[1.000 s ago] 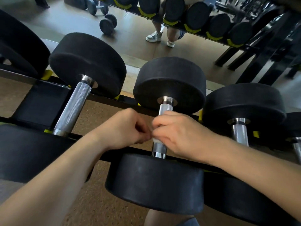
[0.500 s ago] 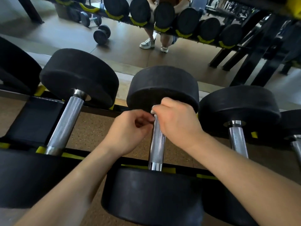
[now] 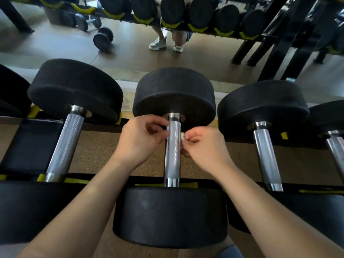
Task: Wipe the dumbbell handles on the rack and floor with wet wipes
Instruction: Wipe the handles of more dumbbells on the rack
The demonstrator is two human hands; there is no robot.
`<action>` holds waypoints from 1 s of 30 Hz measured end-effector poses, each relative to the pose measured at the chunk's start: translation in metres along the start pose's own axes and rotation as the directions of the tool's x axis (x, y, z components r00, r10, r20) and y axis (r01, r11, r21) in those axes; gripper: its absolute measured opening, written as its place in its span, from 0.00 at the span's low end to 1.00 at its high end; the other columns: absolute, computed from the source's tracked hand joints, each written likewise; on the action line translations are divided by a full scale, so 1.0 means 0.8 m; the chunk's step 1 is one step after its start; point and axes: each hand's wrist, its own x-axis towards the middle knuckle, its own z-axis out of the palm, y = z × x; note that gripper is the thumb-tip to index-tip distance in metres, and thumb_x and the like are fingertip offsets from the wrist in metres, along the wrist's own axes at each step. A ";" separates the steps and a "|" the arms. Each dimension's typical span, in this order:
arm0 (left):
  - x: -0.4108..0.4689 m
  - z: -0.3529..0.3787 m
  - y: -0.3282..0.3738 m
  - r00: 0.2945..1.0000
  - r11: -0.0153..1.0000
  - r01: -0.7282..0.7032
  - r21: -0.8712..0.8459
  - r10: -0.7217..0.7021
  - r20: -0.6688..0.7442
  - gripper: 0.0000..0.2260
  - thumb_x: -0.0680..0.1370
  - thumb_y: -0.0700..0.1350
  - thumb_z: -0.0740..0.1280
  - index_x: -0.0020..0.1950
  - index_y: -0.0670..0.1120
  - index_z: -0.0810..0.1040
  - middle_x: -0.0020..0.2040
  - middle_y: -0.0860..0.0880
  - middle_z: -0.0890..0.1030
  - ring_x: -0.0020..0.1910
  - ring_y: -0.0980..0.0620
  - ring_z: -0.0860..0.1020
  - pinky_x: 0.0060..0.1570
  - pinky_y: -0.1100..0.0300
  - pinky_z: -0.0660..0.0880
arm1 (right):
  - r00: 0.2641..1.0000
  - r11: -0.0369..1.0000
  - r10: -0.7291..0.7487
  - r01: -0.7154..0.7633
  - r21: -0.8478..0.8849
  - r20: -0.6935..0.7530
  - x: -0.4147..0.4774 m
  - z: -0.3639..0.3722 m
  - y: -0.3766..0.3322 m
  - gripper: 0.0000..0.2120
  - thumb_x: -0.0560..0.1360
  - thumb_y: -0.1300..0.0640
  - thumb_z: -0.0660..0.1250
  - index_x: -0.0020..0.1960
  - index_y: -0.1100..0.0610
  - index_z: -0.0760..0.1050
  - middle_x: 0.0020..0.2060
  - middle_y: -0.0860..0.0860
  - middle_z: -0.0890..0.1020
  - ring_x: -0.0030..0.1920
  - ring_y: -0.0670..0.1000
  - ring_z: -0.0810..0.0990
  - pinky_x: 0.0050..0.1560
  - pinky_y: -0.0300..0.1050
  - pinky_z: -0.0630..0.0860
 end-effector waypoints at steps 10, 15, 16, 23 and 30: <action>0.003 0.000 -0.002 0.999 0.998 -0.051 0.025 0.051 0.004 0.09 0.71 0.41 0.76 0.45 0.55 0.81 0.37 0.53 0.83 0.39 0.56 0.81 0.46 0.56 0.79 | 1.000 0.997 0.001 0.000 -0.078 0.014 -0.005 -0.015 -0.018 0.06 0.73 0.58 0.72 0.41 0.49 0.79 0.38 0.46 0.83 0.38 0.43 0.83 0.44 0.43 0.82; 0.003 -0.002 0.000 0.998 0.997 -0.059 0.049 0.058 0.018 0.09 0.71 0.42 0.75 0.46 0.54 0.81 0.37 0.54 0.83 0.37 0.62 0.79 0.45 0.60 0.77 | 0.908 0.909 0.186 -0.015 -0.416 0.375 -0.021 -0.009 -0.016 0.07 0.69 0.62 0.72 0.33 0.53 0.80 0.34 0.48 0.81 0.37 0.46 0.81 0.42 0.44 0.81; 0.003 -0.002 0.001 0.998 0.996 -0.062 0.058 0.061 0.020 0.09 0.71 0.42 0.75 0.46 0.54 0.81 0.37 0.54 0.83 0.36 0.63 0.79 0.44 0.61 0.77 | 0.914 0.922 0.183 -0.031 -0.387 0.363 -0.021 -0.010 -0.017 0.06 0.69 0.62 0.72 0.34 0.54 0.81 0.33 0.49 0.82 0.36 0.46 0.81 0.42 0.45 0.82; 0.003 -0.004 -0.001 0.998 0.999 -0.042 0.024 0.041 0.038 0.09 0.71 0.41 0.75 0.47 0.53 0.82 0.37 0.54 0.83 0.38 0.60 0.81 0.46 0.60 0.79 | 0.958 0.987 0.122 -0.090 -0.134 0.258 -0.025 -0.024 -0.022 0.04 0.67 0.60 0.75 0.37 0.53 0.83 0.30 0.47 0.83 0.32 0.41 0.82 0.40 0.42 0.81; -0.001 -0.013 0.002 0.990 1.000 0.020 -0.014 -0.018 0.137 0.13 0.70 0.38 0.76 0.51 0.51 0.82 0.39 0.50 0.84 0.40 0.52 0.82 0.44 0.58 0.80 | 0.983 0.975 -0.165 0.175 -0.135 0.082 -0.011 -0.014 -0.013 0.05 0.69 0.53 0.75 0.44 0.49 0.80 0.36 0.42 0.80 0.37 0.40 0.79 0.38 0.32 0.75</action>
